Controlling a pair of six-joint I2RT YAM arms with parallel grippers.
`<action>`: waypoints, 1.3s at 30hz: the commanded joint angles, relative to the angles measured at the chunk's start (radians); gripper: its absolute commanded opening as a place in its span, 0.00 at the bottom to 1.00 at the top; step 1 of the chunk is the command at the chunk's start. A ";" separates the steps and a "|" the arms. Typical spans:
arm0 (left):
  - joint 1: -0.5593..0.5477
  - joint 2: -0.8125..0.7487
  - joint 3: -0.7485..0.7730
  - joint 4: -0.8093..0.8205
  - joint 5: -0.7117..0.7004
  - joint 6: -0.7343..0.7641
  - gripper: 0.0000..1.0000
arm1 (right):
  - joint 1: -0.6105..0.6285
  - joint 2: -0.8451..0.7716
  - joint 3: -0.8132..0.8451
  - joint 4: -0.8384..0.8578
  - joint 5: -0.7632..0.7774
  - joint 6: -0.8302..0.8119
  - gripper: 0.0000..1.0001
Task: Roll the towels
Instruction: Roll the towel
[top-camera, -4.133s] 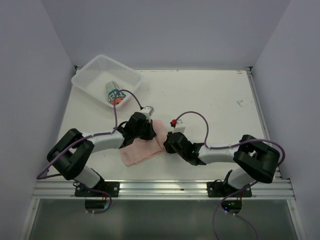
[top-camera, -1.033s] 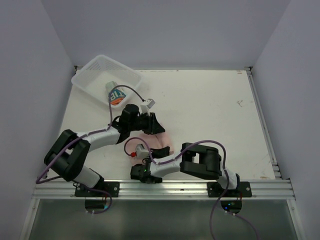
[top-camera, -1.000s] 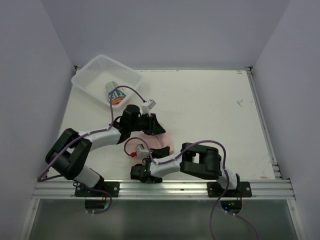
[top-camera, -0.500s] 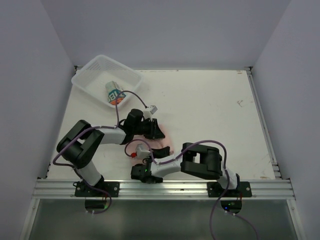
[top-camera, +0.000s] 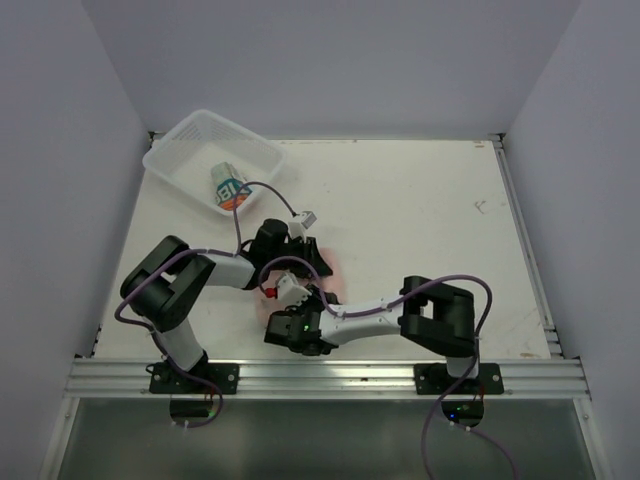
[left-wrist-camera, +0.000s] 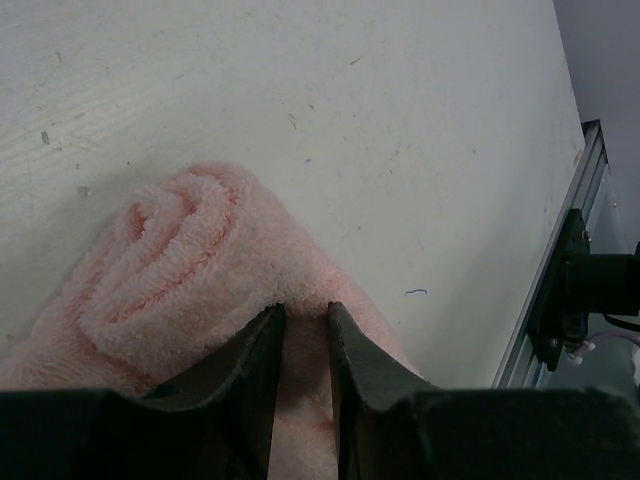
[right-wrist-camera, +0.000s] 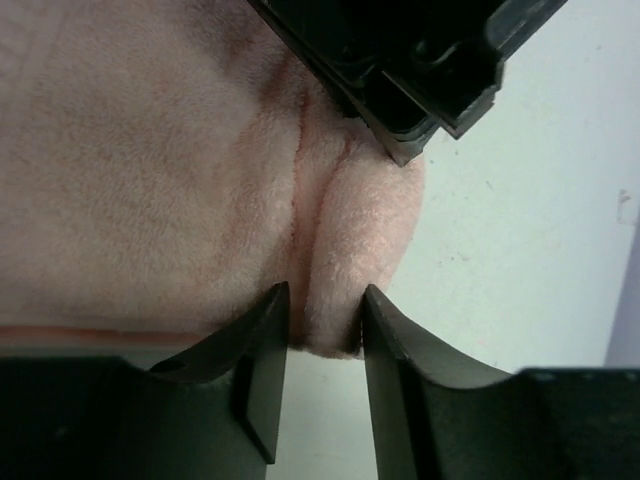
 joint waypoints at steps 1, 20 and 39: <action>-0.001 0.050 -0.029 -0.072 -0.119 0.036 0.30 | 0.011 -0.088 -0.012 0.061 -0.114 0.074 0.40; -0.001 0.032 -0.029 -0.097 -0.119 0.041 0.30 | -0.042 -0.527 -0.232 0.205 -0.246 0.198 0.29; -0.001 0.012 -0.037 -0.106 -0.113 0.036 0.30 | -0.442 -0.666 -0.595 0.665 -0.780 0.419 0.61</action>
